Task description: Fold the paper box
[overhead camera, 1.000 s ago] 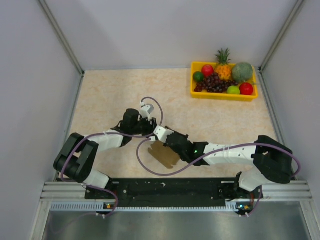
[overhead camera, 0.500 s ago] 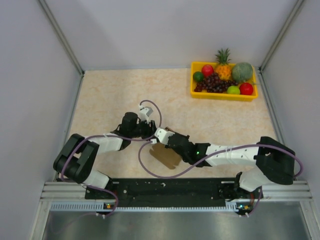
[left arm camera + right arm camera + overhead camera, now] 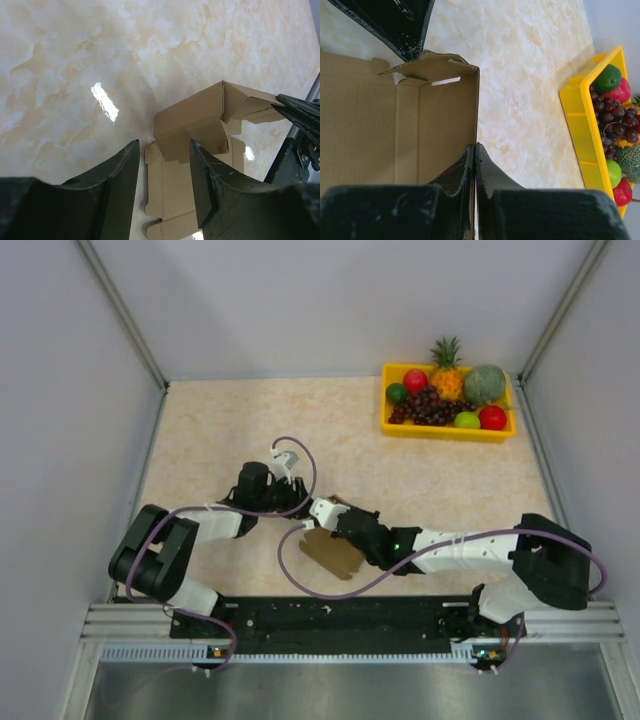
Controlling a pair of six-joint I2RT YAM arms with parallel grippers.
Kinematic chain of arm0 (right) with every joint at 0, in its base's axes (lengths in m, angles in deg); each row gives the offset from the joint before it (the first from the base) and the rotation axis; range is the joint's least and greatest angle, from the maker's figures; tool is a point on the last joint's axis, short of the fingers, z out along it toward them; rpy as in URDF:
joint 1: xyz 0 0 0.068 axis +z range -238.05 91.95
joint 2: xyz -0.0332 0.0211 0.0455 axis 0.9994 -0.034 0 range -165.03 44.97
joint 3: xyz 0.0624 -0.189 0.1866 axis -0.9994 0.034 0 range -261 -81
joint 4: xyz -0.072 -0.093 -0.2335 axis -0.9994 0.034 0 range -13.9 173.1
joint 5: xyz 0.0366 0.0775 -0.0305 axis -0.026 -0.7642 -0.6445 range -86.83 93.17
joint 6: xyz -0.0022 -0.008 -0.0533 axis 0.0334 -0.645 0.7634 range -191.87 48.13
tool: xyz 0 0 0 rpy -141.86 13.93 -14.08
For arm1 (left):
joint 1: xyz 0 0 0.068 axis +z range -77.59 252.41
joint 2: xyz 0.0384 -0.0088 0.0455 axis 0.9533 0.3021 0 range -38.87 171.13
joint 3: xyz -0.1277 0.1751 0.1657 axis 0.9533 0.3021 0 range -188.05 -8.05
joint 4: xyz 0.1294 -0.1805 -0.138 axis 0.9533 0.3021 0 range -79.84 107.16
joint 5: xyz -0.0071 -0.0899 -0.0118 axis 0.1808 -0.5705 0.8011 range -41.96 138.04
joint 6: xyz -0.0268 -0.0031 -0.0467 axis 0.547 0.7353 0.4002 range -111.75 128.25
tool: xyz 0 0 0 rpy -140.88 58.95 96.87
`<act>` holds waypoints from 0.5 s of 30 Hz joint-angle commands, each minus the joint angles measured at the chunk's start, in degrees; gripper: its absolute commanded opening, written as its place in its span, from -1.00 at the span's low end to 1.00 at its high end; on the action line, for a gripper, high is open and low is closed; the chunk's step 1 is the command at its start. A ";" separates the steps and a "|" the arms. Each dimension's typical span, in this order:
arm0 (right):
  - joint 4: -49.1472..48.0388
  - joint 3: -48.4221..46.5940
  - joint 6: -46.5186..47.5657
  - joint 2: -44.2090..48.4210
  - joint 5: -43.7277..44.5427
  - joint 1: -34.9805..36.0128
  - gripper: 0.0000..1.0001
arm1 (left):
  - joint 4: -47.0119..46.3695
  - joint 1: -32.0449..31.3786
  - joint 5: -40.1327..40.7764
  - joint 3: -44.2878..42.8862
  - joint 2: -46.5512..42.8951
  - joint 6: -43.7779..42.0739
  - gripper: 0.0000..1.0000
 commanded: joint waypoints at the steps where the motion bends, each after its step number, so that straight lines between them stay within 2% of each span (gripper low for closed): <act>1: -1.26 0.41 2.13 -0.33 -0.92 1.05 -1.00 | -4.76 -0.24 -5.30 -1.27 1.41 0.16 -0.01; 10: -1.96 -0.03 3.90 -2.28 2.25 2.81 -0.90 | -6.61 -0.42 -4.78 -0.30 0.62 -0.81 0.03; 15: 1.47 -3.63 3.89 0.18 0.58 2.81 -0.66 | -7.75 -0.42 -4.60 0.31 1.41 -0.20 0.02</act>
